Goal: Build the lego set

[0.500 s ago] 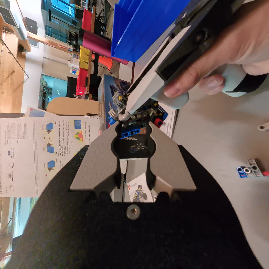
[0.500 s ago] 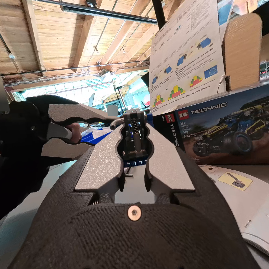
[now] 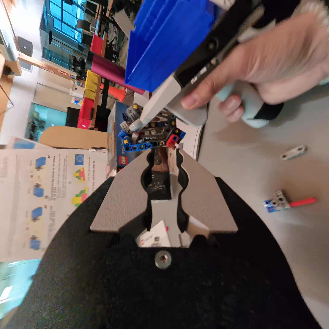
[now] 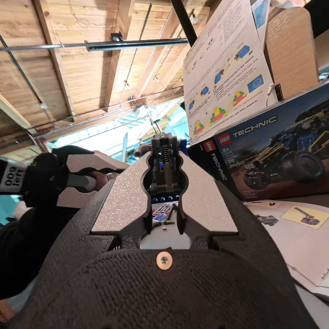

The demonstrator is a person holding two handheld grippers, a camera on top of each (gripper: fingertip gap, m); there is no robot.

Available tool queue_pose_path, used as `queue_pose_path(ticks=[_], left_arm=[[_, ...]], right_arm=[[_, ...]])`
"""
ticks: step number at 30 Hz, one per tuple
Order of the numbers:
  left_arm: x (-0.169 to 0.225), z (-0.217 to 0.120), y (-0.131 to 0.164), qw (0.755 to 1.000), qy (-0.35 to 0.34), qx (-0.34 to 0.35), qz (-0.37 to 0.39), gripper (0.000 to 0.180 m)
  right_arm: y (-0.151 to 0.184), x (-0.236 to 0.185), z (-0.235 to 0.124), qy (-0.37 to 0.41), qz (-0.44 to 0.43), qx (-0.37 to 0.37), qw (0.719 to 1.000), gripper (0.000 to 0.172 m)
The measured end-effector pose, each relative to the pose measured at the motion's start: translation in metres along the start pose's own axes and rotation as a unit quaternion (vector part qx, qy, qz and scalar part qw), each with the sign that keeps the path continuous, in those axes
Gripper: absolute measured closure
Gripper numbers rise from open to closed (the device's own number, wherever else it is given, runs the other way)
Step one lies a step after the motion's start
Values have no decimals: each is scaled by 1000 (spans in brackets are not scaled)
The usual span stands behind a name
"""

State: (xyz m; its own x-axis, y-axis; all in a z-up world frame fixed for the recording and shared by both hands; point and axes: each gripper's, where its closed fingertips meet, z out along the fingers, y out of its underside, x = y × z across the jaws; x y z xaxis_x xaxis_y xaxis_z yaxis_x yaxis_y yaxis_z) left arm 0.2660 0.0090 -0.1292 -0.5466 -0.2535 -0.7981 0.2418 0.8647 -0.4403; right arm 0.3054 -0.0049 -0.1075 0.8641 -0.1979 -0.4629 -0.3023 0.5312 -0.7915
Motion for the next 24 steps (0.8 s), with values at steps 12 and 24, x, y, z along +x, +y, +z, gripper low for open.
queue_pose_path(ticks=[12,24], left_arm=[[-5,-27,-30,985,89,89,-118,151],[-15,-4,-8,999,3,-49,-23,155]], right_arm=[[1,-1,1,-34,84,24,996,151],[10,-10,6,-31,44,8,999,151]])
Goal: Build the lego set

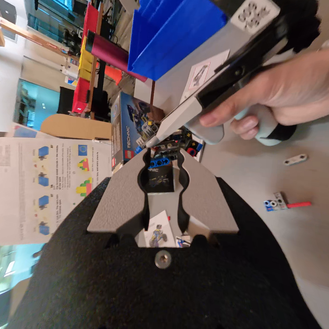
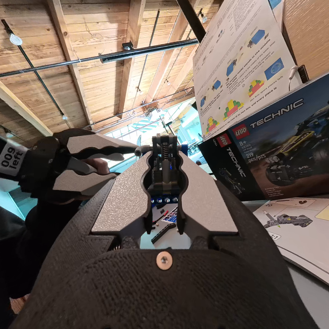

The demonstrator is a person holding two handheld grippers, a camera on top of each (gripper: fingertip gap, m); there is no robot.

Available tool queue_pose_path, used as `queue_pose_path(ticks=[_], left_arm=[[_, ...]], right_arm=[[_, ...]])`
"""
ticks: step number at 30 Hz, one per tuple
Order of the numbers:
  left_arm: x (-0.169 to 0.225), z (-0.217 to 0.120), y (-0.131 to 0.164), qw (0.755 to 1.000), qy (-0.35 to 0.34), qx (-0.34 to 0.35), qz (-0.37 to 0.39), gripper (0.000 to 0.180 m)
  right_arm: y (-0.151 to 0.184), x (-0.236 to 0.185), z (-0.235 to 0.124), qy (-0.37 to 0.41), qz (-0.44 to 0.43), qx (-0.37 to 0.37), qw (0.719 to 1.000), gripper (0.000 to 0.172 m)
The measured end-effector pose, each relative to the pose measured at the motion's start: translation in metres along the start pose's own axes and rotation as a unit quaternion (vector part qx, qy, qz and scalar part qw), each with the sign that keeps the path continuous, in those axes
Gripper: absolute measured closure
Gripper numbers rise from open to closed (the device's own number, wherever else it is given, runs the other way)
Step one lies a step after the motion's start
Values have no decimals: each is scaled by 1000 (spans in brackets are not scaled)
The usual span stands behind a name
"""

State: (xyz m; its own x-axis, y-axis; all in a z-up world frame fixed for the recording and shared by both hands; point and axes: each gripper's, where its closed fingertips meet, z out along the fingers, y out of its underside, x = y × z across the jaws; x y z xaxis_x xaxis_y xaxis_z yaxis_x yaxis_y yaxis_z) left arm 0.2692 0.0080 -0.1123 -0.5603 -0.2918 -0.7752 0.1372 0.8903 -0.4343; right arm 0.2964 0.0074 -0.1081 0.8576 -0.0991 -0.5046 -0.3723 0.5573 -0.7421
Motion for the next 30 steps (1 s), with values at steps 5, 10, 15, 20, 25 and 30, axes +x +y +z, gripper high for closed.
queue_pose_path(ticks=[5,10,15,20,25,30], left_arm=[[-1,6,9,998,-33,-37,32,157],[2,11,15,998,-4,-41,-49,156],[10,16,12,990,59,-15,-130,148],[9,19,19,986,97,-13,-137,162],[12,26,24,975,131,-5,-178,162],[14,35,30,983,102,-27,-147,160]], right_arm=[[6,3,1,17,-13,-16,1000,151],[7,4,1,32,-53,-27,998,151],[6,10,-2,51,-63,-26,996,152],[12,14,-2,70,-69,-43,994,152],[17,22,-3,96,-72,-61,991,151],[21,31,-5,114,-49,-75,989,152]])
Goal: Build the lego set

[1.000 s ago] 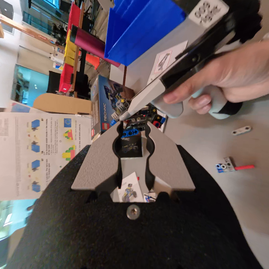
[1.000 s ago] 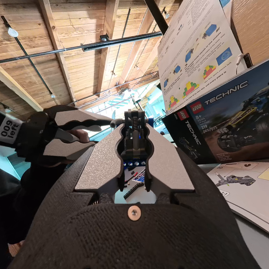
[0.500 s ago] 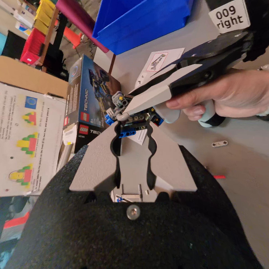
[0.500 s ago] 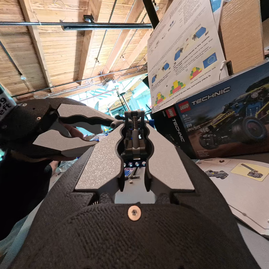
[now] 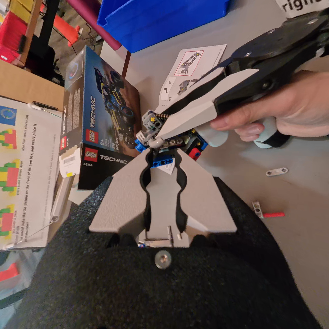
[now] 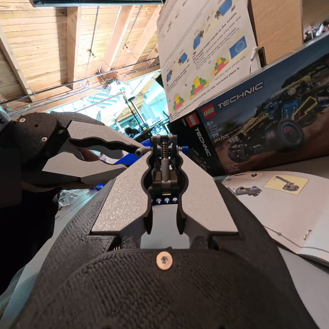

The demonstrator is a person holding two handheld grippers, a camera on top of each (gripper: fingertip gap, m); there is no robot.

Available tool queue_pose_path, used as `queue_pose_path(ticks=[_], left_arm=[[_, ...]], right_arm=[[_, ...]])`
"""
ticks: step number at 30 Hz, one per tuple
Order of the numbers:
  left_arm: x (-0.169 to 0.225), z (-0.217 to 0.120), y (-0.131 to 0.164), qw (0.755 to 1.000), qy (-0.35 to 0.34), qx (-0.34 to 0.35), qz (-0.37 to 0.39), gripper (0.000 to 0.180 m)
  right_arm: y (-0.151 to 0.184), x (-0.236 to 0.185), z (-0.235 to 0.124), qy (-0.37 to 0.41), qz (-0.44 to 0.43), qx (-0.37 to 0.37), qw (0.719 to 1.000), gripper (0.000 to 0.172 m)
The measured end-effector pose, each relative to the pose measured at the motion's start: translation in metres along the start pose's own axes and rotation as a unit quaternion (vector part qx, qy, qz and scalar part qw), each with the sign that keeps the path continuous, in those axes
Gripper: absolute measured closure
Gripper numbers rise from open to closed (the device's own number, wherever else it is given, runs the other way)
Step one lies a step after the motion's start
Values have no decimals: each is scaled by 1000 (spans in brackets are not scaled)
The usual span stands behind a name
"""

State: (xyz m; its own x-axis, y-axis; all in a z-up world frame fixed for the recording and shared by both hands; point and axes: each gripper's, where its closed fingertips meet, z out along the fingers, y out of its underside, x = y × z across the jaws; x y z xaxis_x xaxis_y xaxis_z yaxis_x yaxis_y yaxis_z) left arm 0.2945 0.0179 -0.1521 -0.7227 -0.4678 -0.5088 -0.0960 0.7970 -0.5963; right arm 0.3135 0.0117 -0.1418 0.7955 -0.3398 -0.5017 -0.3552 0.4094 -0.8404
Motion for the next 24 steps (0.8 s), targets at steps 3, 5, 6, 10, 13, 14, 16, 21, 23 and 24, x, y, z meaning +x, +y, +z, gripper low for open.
queue_pose_path(ticks=[3,5,6,10,13,14,16,21,23,24], left_arm=[[5,7,0,1000,10,5,-21,153],[7,10,3,998,27,0,-53,158],[7,10,3,996,41,3,-77,162],[6,9,3,983,108,25,-148,168],[8,9,2,981,121,32,-149,165],[7,8,1,984,113,30,-135,165],[4,6,0,992,83,20,-93,163],[-2,6,3,1000,1,-4,-9,155],[1,7,2,1000,6,7,-1,156],[5,8,2,1000,18,9,-4,159]], right_arm=[[2,7,-1,10,25,-4,1000,152],[6,10,-2,18,28,-14,999,152],[7,11,-2,22,25,-17,999,152],[9,11,-1,28,12,-28,999,152],[9,12,-1,28,21,-27,999,152],[9,12,-1,26,24,-27,999,151],[8,10,0,17,40,-22,999,151],[11,17,-1,16,99,-15,995,151],[10,16,0,9,124,-9,992,151],[10,16,0,6,131,-9,991,151]])
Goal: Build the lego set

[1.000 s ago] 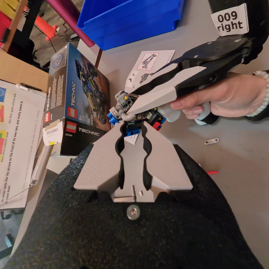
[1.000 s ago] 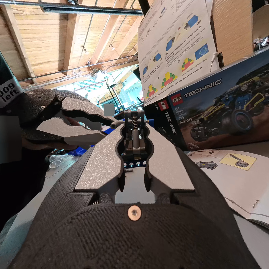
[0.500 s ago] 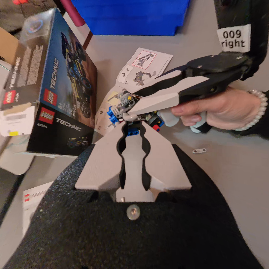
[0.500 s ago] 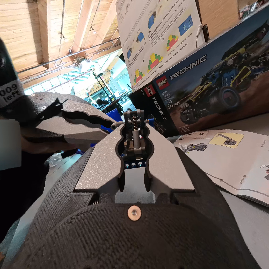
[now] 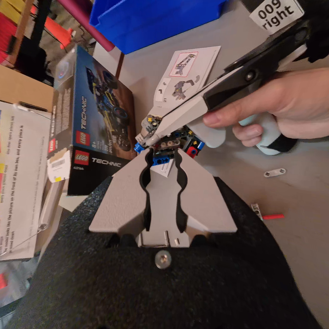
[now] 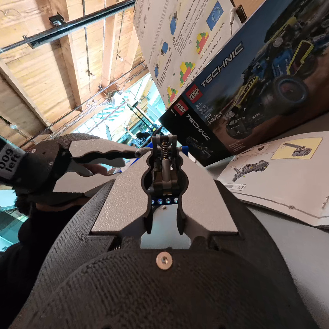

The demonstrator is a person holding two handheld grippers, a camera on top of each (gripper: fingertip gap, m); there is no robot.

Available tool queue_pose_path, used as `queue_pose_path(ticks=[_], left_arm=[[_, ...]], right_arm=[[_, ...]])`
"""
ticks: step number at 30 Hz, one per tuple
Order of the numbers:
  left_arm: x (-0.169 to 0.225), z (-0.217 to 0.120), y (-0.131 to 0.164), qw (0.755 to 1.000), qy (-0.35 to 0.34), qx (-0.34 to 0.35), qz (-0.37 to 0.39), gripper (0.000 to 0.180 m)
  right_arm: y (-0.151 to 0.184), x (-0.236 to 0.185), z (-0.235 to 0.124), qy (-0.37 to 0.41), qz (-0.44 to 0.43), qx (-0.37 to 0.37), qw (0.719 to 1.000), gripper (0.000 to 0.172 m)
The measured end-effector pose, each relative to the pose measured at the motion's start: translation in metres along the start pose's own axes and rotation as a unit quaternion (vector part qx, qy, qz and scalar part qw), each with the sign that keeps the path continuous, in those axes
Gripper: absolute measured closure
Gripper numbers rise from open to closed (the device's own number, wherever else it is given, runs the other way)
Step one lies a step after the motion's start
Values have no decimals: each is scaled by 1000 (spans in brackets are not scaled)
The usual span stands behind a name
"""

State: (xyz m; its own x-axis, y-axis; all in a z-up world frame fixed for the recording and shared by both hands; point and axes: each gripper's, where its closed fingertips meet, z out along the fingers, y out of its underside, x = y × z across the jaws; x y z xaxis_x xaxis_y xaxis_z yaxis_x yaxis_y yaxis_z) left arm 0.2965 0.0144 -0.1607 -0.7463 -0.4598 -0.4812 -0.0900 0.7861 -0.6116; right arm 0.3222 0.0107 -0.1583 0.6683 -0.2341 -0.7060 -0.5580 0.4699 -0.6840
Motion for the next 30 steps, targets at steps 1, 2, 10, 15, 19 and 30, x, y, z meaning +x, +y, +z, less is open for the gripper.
queue_pose_path(ticks=[1,2,10,15,19,30], left_arm=[[1,1,2,1000,5,-3,-3,161],[1,1,3,1000,5,-5,0,161],[2,7,7,999,29,-21,-37,152],[3,8,8,993,80,-25,-82,153],[3,13,16,994,90,-62,-26,153],[-1,4,1,982,147,-59,-104,163]], right_arm=[[1,0,0,0,1,-2,1000,151],[2,0,1,3,0,-5,1000,151],[7,5,2,18,3,-22,1000,151],[10,8,2,17,30,-34,999,152],[16,8,3,15,44,-49,998,152],[-1,-2,1,17,-65,-9,998,152]])
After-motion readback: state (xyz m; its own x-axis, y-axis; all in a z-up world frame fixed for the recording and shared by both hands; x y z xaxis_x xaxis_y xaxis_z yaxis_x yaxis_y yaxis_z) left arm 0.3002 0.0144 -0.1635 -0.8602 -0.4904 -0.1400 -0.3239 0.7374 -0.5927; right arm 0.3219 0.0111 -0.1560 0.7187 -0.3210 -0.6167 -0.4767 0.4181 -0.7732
